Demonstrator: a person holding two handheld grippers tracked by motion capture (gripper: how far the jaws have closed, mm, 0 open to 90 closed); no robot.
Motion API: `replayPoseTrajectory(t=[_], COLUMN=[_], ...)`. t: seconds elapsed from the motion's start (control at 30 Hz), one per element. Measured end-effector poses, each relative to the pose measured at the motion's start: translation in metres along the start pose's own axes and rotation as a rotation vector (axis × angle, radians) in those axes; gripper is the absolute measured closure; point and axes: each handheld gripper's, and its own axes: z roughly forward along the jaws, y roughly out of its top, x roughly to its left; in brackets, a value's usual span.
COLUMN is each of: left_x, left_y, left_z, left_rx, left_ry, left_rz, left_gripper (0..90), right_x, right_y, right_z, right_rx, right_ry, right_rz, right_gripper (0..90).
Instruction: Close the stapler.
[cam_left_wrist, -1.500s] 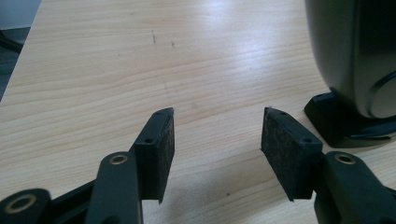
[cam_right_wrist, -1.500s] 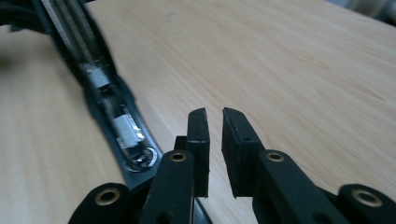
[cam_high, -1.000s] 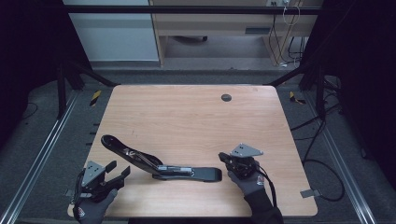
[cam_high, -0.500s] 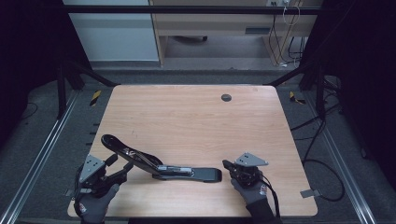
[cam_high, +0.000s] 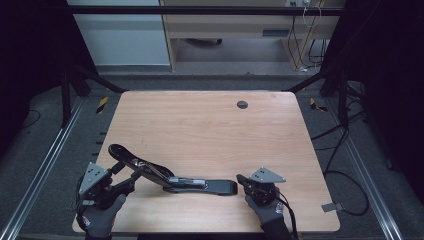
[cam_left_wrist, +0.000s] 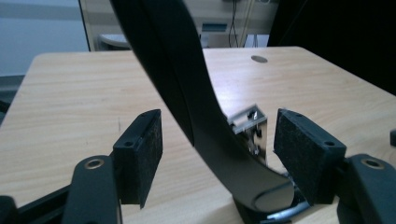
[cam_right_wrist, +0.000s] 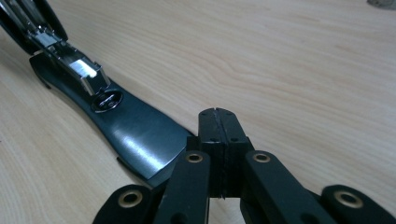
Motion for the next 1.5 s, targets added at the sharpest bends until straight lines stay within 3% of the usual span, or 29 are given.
replayPoseTrajectory(t=[0.23,0.5,0.77,1.2,1.5], left_x=[0.001,0.003,0.004,0.006,0.005], left_y=[0.016,0.025,0.023,0.017,0.016], left_z=[0.003,0.008,0.010,0.011,0.009], left_rx=[-0.030,-0.054,-0.084,-0.076,-0.078], left_ry=[0.028,0.065,0.090,0.108,0.107], left_rz=[-0.027,-0.028,-0.052,-0.060,-0.078], left_gripper=[32.3,34.9,44.9,58.5,59.7], right_x=[0.008,0.011,0.014,0.022,0.026], right_y=[-0.005,-0.006,-0.009,-0.010,-0.011], right_z=[0.003,0.006,0.012,0.016,0.018], right_rx=[0.020,0.025,0.044,0.058,0.067], right_ry=[0.013,0.010,0.009,0.046,0.046], right_rz=[0.002,0.007,0.030,0.040,0.043], right_gripper=[90.0,90.0,90.0,90.0,90.0])
